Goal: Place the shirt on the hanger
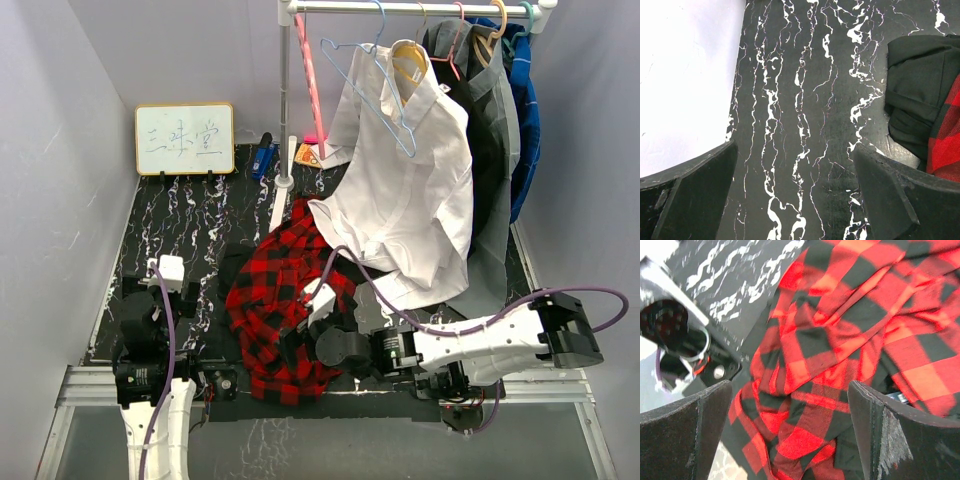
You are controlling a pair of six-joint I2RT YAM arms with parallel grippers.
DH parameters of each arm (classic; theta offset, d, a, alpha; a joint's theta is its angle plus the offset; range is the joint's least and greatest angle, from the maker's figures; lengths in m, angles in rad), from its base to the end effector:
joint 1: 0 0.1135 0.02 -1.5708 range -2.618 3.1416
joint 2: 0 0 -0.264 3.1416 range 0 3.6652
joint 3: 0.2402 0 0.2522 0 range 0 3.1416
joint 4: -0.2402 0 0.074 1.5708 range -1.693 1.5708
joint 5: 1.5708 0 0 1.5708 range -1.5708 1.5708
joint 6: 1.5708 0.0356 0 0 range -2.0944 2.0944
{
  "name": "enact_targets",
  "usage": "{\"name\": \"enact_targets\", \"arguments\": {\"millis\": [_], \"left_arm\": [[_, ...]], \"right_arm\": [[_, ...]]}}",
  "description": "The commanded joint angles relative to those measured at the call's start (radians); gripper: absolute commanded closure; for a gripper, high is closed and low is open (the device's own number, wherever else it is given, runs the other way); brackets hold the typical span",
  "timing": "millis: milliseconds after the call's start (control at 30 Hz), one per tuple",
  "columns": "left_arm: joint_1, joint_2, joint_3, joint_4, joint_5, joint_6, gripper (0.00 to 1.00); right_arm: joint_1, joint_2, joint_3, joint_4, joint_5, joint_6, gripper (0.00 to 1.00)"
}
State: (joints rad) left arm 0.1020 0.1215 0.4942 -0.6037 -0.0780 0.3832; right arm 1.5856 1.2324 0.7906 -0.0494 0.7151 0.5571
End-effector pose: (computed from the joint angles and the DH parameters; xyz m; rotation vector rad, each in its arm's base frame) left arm 0.0702 0.0100 0.2655 0.1993 1.8096 0.4152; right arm 0.0194 0.2687 0.2644 -0.5786 1.9109 0.6761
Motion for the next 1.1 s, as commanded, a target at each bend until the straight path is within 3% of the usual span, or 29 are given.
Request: {"name": "enact_targets", "arguments": {"millis": [0, 267, 500, 667, 733, 800, 867, 1000, 1067], "left_arm": [[-0.009, -0.020, -0.001, 0.013, -0.014, 0.004, 0.02], [-0.010, -0.017, 0.002, 0.008, 0.003, 0.009, 0.02], [-0.013, 0.050, 0.014, -0.007, 0.003, 0.011, 0.02], [-0.046, 0.091, 0.090, -0.091, 0.216, 0.156, 0.02], [-0.056, 0.158, 0.174, -0.195, 0.360, 0.252, 0.06], [-0.058, 0.288, 0.299, -0.423, 0.580, 0.398, 0.16], [-0.058, 0.394, 0.386, -0.630, 0.709, 0.594, 0.28], [-0.058, 0.501, 0.473, -0.775, 0.799, 0.752, 0.48], [-0.057, 0.512, 0.487, -0.766, 0.819, 0.771, 0.62]], "right_arm": [[0.000, 0.047, -0.022, 0.041, -0.217, 0.012, 0.01], [-0.014, 0.146, -0.005, 0.037, -0.118, 0.044, 0.01], [-0.071, 0.277, 0.058, 0.020, -0.164, 0.062, 0.02], [-0.150, 0.378, 0.168, -0.090, -0.158, 0.118, 0.03], [-0.200, 0.429, 0.212, -0.156, -0.181, 0.163, 0.13], [-0.238, 0.469, 0.239, -0.189, -0.211, 0.188, 0.38], [-0.255, 0.475, 0.248, -0.185, -0.236, 0.186, 0.58], [-0.259, 0.453, 0.267, -0.170, -0.236, 0.163, 0.94], [-0.269, 0.431, 0.282, -0.180, -0.223, 0.158, 1.00]]}}
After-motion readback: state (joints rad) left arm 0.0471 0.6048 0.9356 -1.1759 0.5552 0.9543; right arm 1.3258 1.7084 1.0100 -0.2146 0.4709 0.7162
